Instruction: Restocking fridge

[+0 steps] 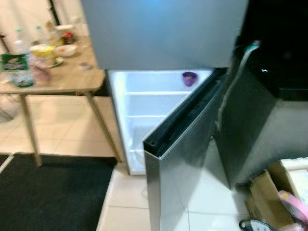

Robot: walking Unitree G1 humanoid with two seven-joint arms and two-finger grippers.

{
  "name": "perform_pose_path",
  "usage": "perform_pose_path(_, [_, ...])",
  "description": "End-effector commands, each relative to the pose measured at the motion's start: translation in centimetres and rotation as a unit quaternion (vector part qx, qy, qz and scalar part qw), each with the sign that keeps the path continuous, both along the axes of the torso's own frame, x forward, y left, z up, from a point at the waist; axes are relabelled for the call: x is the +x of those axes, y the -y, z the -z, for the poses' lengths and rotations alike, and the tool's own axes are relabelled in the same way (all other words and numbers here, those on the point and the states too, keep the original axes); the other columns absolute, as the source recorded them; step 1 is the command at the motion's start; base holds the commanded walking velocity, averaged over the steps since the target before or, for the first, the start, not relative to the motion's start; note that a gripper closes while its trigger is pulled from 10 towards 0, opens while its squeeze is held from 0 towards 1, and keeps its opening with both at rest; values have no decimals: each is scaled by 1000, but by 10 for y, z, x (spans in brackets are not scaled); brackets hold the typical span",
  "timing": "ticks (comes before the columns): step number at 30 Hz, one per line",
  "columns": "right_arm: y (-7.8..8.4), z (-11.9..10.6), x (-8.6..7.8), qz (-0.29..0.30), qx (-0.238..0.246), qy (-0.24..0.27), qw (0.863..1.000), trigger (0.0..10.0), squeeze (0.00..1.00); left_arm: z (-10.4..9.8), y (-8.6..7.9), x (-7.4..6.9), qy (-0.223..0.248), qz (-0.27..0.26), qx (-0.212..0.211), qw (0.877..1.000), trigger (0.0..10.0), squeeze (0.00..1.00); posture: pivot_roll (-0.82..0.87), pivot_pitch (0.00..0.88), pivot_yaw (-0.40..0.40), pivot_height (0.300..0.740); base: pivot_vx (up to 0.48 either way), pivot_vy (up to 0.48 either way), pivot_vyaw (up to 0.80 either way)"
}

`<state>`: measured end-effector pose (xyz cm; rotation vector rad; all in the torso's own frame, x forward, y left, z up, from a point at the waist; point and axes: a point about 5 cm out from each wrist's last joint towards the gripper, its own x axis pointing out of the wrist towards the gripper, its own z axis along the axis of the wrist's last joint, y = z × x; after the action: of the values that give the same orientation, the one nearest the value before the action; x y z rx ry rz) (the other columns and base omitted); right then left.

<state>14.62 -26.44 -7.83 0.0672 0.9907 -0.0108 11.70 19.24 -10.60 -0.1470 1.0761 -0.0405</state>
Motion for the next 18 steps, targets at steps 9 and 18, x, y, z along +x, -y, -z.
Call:
perform_pose_path(9, [-3,2,-2,-2,-1,-5,1000,10000,0,1,-3,-3,-4,-4,9,1000,10000,0,-81,20,-10,740,0,0,675])
perform_pose_path(18, [-3,3,-3,2,-2,-6,1000,10000,0,1,-3,-2,-4,-8,9,1000,10000,0,-81,17,-8,740,0,0,675])
